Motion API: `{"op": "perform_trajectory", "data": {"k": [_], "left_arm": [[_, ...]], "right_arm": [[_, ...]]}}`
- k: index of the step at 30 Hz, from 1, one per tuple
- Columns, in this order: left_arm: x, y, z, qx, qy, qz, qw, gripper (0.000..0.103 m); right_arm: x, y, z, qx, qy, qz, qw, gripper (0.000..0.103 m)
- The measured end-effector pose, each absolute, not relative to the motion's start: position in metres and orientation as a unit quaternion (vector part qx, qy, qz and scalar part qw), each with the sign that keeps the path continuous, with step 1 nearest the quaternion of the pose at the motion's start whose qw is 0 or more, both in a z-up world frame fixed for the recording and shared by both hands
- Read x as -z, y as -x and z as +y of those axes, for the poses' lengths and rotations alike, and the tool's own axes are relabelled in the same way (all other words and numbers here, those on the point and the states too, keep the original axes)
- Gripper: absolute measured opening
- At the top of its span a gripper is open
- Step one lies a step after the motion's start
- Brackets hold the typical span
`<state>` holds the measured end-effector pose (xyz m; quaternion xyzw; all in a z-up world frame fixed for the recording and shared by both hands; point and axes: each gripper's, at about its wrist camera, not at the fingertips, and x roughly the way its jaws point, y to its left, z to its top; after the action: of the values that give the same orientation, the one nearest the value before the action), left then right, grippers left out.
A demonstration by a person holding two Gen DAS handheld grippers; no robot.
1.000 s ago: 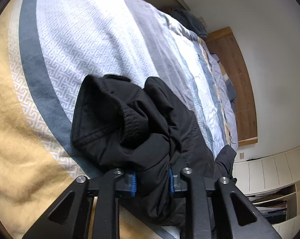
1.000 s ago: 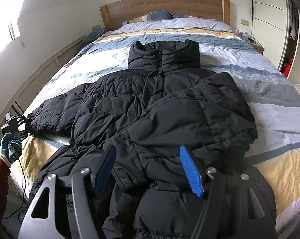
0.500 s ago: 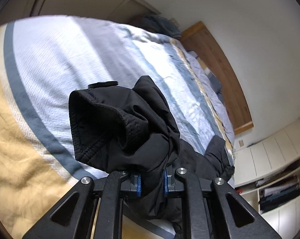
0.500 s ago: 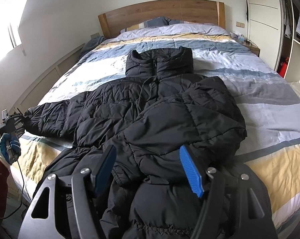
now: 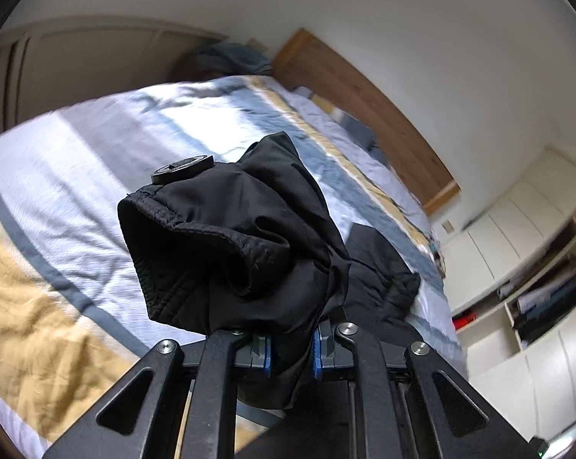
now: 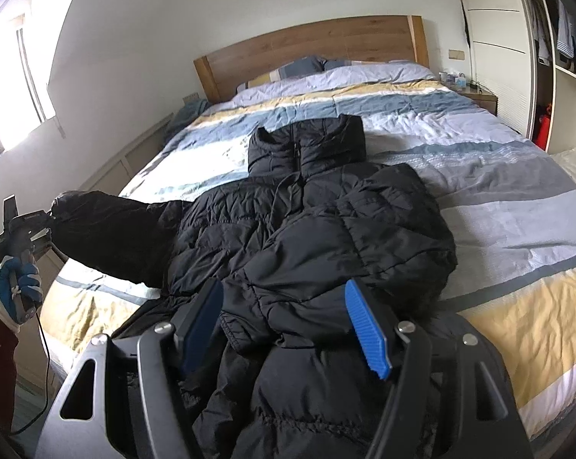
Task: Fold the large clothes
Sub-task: 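Lift the sleeve across the coat body and open the left gripper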
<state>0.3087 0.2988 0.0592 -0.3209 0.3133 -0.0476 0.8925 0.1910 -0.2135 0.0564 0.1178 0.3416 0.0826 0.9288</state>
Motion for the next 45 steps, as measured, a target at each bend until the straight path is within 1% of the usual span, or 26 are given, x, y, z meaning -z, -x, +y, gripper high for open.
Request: {"op": "perform_trajectory", "data": {"k": [4,8,12,16,22,33,37,38,41,43,45], "left_arm": [[-0.084,-0.306,0.245,0.073,0.272,0.316,0.906,0.014],[-0.095,-0.3,0.192,0.099,0.234,0.323,0.912,0.014],[-0.099,-0.301,0.131,0.126,0.194,0.336,0.913,0.014],[-0.091,-0.302,0.073,0.151,0.156,0.357,0.909,0.014],[-0.061,-0.303,-0.001,0.168,0.107,0.396,0.896,0.013],[0.023,-0.293,-0.074,0.142,-0.001,0.468,0.872,0.014],[0.033,-0.29,-0.084,0.142,-0.012,0.478,0.867,0.021],[0.034,-0.287,-0.083,0.146,-0.008,0.478,0.866,0.027],[0.037,-0.278,-0.082,0.166,0.008,0.483,0.86,0.04],[0.037,-0.269,-0.084,0.182,0.0,0.484,0.856,0.043],[0.033,-0.258,-0.082,0.201,-0.006,0.483,0.852,0.043]], "right_arm": [[-0.06,-0.179,-0.235,-0.08,-0.135,0.329,0.931,0.065],[-0.06,-0.167,-0.257,-0.078,-0.149,0.318,0.933,0.065],[-0.057,-0.156,-0.279,-0.071,-0.163,0.313,0.933,0.065],[-0.052,-0.144,-0.3,-0.064,-0.174,0.31,0.932,0.065],[-0.041,-0.123,-0.332,-0.045,-0.19,0.313,0.929,0.065],[-0.022,-0.09,-0.382,-0.007,-0.209,0.323,0.923,0.065],[-0.017,-0.085,-0.387,-0.005,-0.207,0.327,0.922,0.065],[-0.016,-0.085,-0.388,-0.005,-0.208,0.327,0.922,0.065],[-0.015,-0.081,-0.39,-0.005,-0.21,0.326,0.922,0.065],[-0.015,-0.082,-0.39,-0.006,-0.21,0.325,0.922,0.065],[-0.015,-0.083,-0.388,-0.009,-0.209,0.324,0.923,0.065]]}}
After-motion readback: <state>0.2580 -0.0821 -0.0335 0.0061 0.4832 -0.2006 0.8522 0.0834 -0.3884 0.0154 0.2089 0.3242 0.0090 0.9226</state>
